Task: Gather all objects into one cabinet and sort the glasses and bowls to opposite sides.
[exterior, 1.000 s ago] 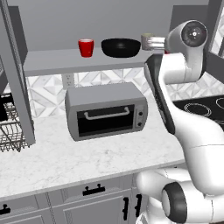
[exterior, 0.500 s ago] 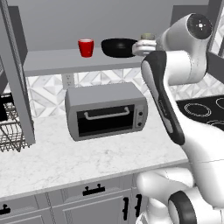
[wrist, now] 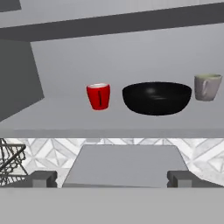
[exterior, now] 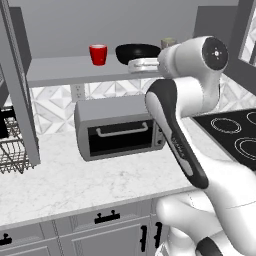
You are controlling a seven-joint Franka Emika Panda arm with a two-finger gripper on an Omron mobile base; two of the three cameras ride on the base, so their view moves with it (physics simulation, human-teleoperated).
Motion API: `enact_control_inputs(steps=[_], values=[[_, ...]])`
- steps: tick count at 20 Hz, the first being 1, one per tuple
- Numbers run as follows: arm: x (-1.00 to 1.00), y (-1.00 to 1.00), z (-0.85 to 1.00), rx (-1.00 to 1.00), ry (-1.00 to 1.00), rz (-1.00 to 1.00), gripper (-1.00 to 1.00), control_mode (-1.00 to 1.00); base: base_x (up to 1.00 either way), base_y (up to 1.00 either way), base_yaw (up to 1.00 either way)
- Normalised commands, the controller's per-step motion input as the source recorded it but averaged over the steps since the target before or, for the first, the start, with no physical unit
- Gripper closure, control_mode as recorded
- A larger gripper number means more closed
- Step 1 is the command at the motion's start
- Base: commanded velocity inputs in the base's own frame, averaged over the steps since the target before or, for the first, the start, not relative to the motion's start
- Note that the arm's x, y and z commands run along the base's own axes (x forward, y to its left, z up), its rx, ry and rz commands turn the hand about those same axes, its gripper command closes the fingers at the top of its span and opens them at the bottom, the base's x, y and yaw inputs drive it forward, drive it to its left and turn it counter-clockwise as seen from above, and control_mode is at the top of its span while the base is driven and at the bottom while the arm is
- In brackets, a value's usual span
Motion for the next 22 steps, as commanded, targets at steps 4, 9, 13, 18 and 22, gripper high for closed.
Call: enact_control_inputs(steps=[4,9,13,18,22], values=[[0.03,0.75,-0.01,0.01,-0.06,0.12,-1.00,-1.00,0.00,0.00,0.00],[0.18,0.30,0.39,0.14,0.00,0.03,-1.00,-1.00,0.00,0.00,0.00],[0.07,0.03,0.19,0.09,0.00,0.00,-1.00,-1.00,0.00,0.00,0.00],[0.00,0.00,0.00,0.00,0.00,0.01,-1.00,-1.00,0.00,0.00,0.00],[0.18,-0.26,-0.09,0.00,0.03,0.01,-1.00,-1.00,0.00,0.00,0.00]])
